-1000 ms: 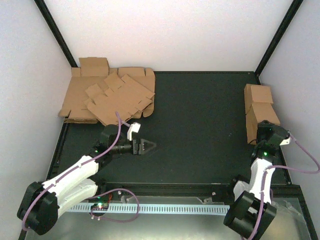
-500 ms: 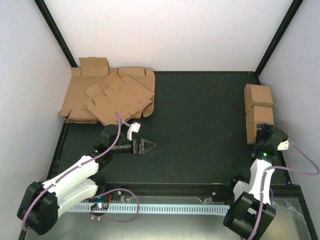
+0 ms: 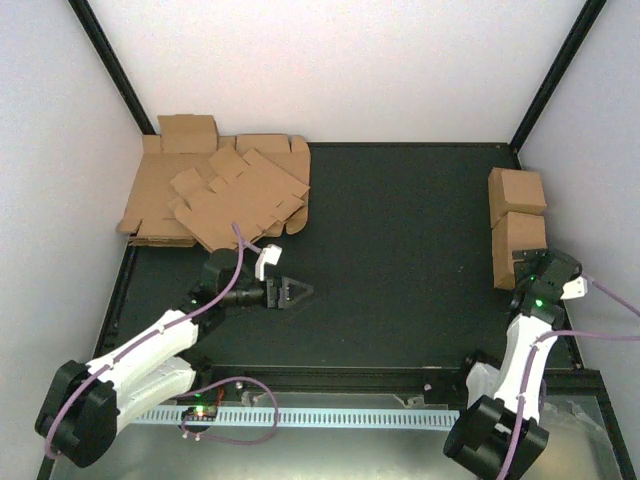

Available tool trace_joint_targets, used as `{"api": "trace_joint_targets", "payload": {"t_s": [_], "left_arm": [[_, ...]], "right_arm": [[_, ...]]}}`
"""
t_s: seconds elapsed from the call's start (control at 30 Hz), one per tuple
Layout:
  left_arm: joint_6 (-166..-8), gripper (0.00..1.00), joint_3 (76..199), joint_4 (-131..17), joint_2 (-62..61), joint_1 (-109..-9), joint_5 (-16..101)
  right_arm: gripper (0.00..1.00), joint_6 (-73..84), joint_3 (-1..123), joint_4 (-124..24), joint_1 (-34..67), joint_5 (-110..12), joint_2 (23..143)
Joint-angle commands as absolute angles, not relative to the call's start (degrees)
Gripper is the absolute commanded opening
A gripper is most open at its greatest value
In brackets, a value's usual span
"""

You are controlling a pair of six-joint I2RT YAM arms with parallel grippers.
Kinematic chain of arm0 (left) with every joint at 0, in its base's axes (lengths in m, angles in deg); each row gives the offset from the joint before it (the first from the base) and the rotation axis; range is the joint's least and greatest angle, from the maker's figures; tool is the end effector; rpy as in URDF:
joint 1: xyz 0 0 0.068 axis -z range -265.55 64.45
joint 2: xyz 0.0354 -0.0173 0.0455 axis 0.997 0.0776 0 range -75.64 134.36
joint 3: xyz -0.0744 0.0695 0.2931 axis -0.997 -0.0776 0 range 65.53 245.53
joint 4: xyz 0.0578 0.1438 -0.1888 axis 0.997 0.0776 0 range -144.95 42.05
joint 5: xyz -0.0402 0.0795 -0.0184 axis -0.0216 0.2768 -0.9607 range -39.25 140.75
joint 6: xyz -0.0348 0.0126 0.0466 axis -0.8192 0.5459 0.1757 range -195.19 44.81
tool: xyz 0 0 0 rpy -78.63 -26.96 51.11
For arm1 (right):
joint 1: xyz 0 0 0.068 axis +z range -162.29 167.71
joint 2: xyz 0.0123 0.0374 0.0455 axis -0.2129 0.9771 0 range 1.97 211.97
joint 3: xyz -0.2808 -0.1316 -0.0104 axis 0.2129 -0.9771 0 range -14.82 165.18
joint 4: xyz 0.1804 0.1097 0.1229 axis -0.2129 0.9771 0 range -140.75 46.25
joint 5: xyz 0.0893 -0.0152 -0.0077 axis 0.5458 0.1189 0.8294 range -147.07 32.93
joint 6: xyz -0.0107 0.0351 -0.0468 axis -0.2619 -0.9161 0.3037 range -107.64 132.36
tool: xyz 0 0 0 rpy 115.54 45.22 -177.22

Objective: Fold the paper box

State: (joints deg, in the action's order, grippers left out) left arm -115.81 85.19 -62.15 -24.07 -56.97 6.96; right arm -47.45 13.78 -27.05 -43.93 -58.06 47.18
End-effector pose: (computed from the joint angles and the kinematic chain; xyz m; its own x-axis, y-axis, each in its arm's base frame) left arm 0.1189 -0.0990 0.2376 -0.8629 -0.0651 -0.5012 0.4422 0.3831 -0.8110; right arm 0.1110 -0.0692 0.2449 0.1861 0.9005 -0.3931 0.7455 0.1312 0.6535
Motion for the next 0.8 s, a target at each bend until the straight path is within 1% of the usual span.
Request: {"api": "trace_joint_targets", "payload": {"t_s": [0.0,0.03,0.13,0.2,0.23,0.27,0.3,0.33,0.37,0.43,0.53,0.77], "left_arm": [[-115.7,0.87,86.4,-63.6,-23.2,-56.9,5.4],[-115.6,0.87,86.6,-63.6,-23.1,-56.9,5.3],[-115.6,0.87,86.8,-63.5,-22.8,-56.9,5.1],[-115.7,0.87,87.0,-63.4,-22.7,-56.9,5.1],[-115.8,0.87,87.0,-63.5,-22.7,-56.9,5.0],[-115.8,0.87,87.1,-63.5,-22.6,-56.9,5.1],[-115.9,0.87,87.1,-63.5,-22.6,-56.9,5.1],[-115.9,0.87,87.1,-63.6,-22.6,-56.9,5.1],[-115.9,0.87,87.1,-63.7,-22.4,-56.9,5.1],[-115.7,0.87,87.2,-63.7,-22.2,-56.9,5.0],[-115.3,0.87,87.3,-63.4,-21.8,-57.0,5.0],[-114.8,0.87,87.8,-63.2,-20.7,-56.9,4.9]], "right_arm": [[1.00,-38.2,19.4,-17.3,-44.2,-60.2,44.2],[0.97,-36.6,20.2,-16.3,-44.2,-60.4,43.4],[0.82,-31.0,22.6,-14.7,-41.2,-60.8,42.1],[0.60,-27.3,23.9,-16.4,-36.9,-62.2,41.4],[0.50,-25.8,24.2,-17.6,-34.6,-62.2,41.5],[0.34,-24.3,24.5,-19.4,-32.4,-61.4,41.9],[0.21,-22.5,25.1,-20.8,-30.4,-60.3,43.3],[0.05,-21.1,25.9,-21.8,-28.6,-59.3,45.2],[0.02,-20.0,27.3,-21.9,-27.1,-58.8,48.2],[0.02,-17.5,30.1,-21.5,-24.8,-57.7,55.2],[0.02,-15.8,32.9,-21.4,-24.3,-57.7,64.4],[0.02,-14.1,32.7,-23.6,-24.2,-60.6,73.4]]}}
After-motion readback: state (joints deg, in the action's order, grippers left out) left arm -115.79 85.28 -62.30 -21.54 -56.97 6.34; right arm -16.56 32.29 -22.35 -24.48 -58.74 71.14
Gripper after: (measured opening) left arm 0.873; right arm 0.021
